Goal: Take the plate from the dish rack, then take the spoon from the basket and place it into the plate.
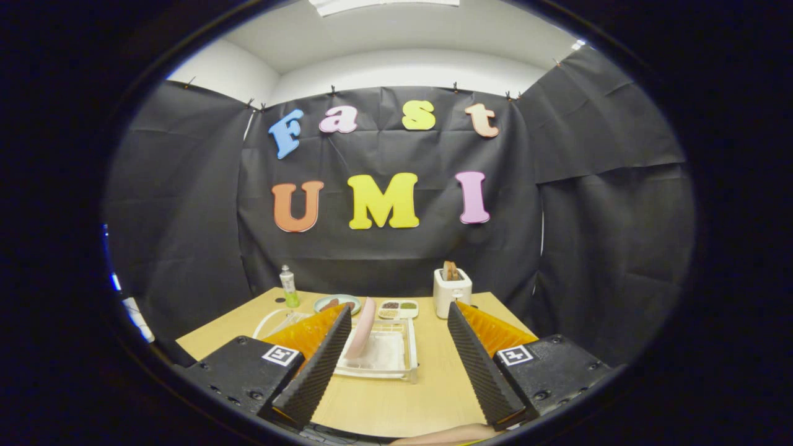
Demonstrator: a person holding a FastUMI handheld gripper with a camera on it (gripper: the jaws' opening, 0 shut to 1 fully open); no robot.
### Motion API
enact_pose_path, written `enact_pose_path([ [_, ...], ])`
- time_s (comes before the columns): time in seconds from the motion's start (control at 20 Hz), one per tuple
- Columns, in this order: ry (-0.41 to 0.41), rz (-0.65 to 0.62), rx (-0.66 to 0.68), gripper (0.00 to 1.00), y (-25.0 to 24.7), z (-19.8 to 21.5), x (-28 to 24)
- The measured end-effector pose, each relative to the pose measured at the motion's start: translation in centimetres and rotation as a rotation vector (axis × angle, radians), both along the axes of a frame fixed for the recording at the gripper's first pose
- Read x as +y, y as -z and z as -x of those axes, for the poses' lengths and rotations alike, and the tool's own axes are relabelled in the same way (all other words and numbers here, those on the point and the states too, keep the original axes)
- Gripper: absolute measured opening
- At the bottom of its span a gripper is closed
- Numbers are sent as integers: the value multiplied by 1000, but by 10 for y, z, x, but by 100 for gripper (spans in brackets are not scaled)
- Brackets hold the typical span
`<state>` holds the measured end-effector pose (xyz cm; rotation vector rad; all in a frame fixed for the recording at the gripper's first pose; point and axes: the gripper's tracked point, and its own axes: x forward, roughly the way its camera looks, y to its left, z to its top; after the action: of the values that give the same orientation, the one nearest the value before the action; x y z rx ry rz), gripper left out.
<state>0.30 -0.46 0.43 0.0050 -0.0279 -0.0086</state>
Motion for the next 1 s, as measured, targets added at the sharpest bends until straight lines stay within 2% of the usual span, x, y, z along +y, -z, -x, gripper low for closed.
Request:
enact_pose_path([
  [0.25, -21, 24, 65, 100, 1, -24, 12],
  [0.65, -52, 9, 223, 100, 2, -106, 26],
  [0.85, -41, 34, 366, 100, 18, -157, 31],
  [1.0, -77, 30, 503, 100, 31, -193, 50],
])
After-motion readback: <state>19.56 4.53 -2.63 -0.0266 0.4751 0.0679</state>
